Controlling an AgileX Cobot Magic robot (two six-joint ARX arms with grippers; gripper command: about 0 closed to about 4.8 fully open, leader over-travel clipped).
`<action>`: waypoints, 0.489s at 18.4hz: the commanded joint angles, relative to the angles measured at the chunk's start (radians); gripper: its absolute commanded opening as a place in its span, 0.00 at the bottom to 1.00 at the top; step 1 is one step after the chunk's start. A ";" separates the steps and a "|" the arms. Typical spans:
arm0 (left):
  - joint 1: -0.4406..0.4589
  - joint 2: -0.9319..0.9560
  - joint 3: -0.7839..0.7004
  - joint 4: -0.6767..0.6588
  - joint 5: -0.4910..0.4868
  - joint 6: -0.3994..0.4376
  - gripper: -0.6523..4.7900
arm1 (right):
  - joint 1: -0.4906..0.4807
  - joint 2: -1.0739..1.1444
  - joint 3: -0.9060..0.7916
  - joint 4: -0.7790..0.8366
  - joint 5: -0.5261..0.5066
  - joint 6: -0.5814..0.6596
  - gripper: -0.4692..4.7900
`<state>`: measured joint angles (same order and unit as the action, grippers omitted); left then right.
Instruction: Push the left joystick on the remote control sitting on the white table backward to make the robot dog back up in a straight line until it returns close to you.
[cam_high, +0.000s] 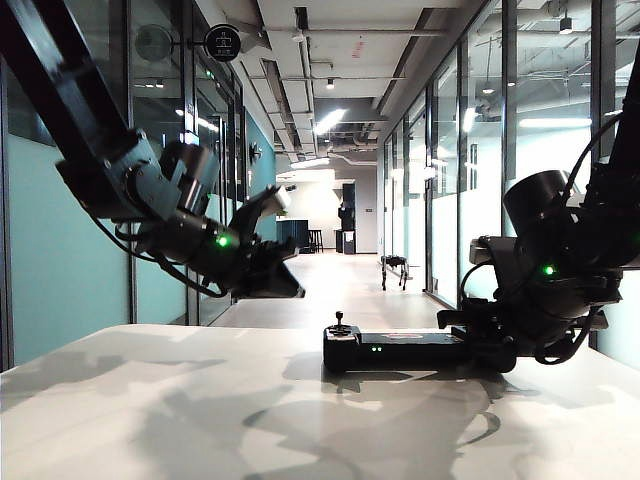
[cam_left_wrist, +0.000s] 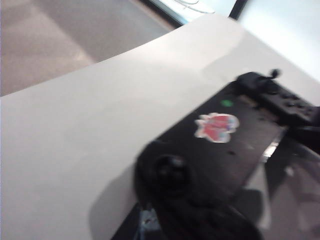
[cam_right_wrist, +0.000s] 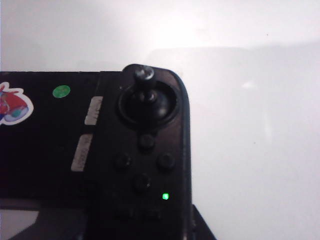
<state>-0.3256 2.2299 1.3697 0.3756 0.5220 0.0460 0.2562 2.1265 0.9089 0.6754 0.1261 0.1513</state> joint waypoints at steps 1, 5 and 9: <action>0.003 0.040 0.071 -0.030 0.056 0.008 0.11 | 0.013 -0.005 0.003 0.038 0.014 0.006 0.40; 0.003 0.135 0.227 -0.124 0.098 0.068 0.11 | 0.019 -0.005 0.003 0.039 0.014 0.006 0.40; 0.005 0.218 0.377 -0.245 0.130 0.142 0.11 | 0.019 -0.005 0.003 0.039 0.014 0.006 0.40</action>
<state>-0.3187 2.4416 1.7294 0.1505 0.6308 0.1692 0.2722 2.1265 0.9089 0.6773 0.1375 0.1562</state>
